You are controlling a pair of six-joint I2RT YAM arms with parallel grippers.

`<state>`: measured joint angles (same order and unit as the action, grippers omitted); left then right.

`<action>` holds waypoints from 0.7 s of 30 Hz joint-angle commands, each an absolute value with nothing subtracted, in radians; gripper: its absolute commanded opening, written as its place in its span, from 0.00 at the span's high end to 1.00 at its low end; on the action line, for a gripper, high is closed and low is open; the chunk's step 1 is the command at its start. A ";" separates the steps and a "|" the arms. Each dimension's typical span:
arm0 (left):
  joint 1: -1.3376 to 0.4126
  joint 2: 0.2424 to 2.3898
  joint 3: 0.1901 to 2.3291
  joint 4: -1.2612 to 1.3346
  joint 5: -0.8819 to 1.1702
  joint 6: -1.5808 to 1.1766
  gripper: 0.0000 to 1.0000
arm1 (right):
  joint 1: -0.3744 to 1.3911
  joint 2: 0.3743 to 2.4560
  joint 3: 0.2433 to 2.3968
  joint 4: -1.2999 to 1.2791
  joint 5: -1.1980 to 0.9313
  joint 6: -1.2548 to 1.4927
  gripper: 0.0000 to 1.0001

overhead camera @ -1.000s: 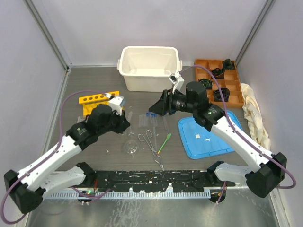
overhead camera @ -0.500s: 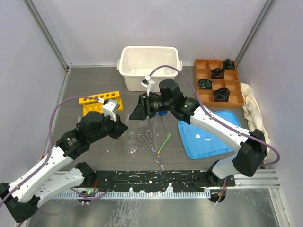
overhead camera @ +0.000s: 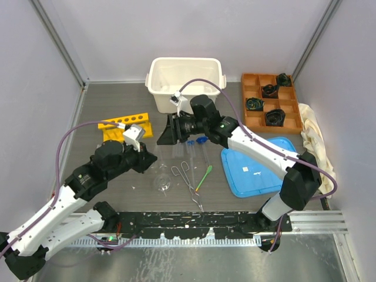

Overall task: Organize the chemistry lab equipment
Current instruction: Pick up the test tube at the center of the board.

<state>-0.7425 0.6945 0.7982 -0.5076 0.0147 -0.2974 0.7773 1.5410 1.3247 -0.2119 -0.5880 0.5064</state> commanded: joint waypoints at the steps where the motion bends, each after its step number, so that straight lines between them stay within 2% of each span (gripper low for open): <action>1: -0.747 0.684 0.824 -0.491 0.026 -0.278 0.99 | 0.779 1.550 1.384 -0.165 -0.600 0.500 0.56; 12: -0.747 0.691 0.817 -0.480 0.025 -0.282 0.99 | 0.794 1.555 1.385 -0.147 -0.617 0.506 0.64; 21: -0.748 0.701 0.816 -0.465 0.026 -0.285 0.99 | 0.805 1.563 1.383 -0.131 -0.629 0.514 0.65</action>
